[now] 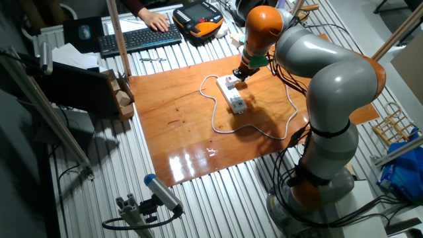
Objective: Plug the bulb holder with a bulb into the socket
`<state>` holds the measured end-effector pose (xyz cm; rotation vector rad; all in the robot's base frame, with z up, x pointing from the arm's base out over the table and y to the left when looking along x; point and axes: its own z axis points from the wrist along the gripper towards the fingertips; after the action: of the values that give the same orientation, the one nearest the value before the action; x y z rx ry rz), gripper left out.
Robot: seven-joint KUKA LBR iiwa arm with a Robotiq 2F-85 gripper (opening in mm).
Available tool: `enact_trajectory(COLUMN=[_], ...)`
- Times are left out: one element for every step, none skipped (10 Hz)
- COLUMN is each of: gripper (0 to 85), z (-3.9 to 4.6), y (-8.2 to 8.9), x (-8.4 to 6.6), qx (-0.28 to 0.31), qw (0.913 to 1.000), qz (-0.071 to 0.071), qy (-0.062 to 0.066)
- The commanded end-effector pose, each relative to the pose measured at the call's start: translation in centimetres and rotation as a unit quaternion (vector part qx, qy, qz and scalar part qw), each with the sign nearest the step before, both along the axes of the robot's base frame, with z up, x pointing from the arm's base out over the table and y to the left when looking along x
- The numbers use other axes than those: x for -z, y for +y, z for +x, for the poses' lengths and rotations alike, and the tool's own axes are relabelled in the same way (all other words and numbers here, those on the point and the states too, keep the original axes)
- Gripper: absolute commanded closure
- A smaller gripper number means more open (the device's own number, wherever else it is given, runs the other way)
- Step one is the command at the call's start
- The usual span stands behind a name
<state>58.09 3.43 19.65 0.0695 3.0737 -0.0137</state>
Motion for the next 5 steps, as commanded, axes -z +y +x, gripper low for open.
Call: enact_trajectory(gripper=[85.0,85.0,85.0,85.0,85.0], z=[0.00,0.01,-0.01,-0.04,-0.04], y=[0.00,0.02,0.06,0.10,0.11], x=[0.01,0.05,0.09,0.12,0.12], qx=[0.001,0.001,0.001,0.001,0.002], qw=[1.0000,1.0000,1.0000,1.0000,1.0000], qz=[0.000,0.001,0.001,0.001,0.000], qy=[-0.001,-0.001,-0.002,-0.004,-0.004])
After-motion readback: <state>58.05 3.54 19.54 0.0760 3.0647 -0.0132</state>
